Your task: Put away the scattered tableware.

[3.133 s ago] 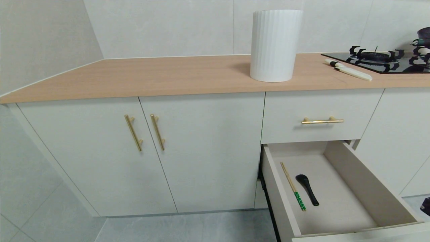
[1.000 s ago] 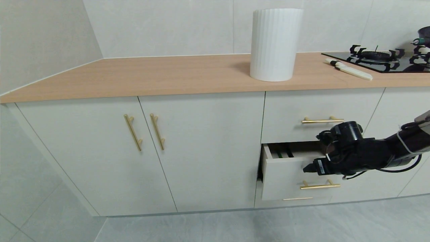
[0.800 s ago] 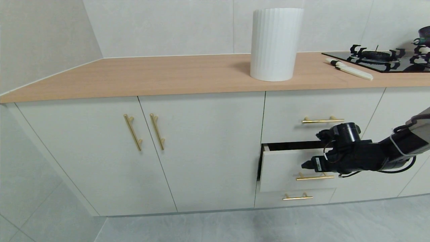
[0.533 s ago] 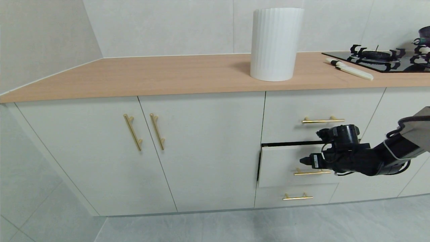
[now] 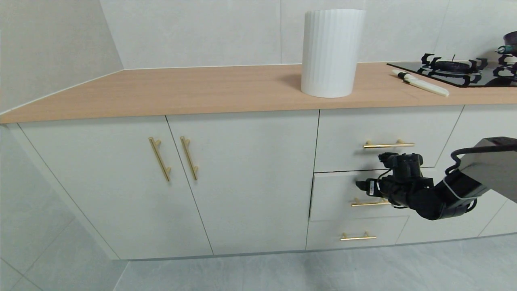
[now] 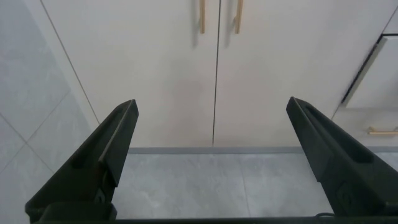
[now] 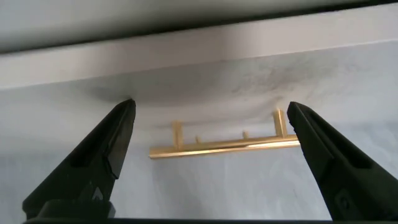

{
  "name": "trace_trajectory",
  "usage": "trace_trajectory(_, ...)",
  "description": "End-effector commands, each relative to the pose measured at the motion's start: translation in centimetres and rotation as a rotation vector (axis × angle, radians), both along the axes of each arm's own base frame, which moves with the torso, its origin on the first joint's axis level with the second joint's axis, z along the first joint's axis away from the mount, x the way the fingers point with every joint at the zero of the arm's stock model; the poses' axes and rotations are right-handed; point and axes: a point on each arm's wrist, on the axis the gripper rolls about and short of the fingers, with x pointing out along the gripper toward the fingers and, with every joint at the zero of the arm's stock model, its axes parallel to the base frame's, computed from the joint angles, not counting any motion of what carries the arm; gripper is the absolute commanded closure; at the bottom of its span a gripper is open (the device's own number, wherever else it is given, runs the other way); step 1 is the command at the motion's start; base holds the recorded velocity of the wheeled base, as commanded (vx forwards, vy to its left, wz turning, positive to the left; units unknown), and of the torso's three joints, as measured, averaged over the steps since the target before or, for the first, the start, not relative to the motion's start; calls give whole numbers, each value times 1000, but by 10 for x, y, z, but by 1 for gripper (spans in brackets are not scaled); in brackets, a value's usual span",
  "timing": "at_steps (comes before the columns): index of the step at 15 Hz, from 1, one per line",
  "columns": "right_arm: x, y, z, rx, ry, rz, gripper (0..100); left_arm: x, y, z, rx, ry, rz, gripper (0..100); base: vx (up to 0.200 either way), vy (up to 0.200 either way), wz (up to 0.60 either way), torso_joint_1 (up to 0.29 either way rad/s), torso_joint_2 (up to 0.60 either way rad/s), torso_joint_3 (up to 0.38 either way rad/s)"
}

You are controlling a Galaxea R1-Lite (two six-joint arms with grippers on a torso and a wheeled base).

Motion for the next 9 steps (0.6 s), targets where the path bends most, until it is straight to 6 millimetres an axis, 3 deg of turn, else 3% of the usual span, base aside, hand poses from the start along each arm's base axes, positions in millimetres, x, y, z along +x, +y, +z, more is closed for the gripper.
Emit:
trace_trajectory(1, 6, 2, -9, -7, 2, -27, 0, 0, 0, 0, -1, 0, -1, 0, 0, 0, 0, 0, 0, 0)
trace_trajectory(7, 6, 3, 3, 25, -44, -65, 0, 0, 0, 0, -1, -1, -1, 0, 0, 0, 0, 0, 0, 0)
trace_trajectory(9, -27, 3, 29, 26, -47, -53, 0, 0, 0, 0, -1, 0, -1, 0, 0, 0, 0, 0, 0, 0)
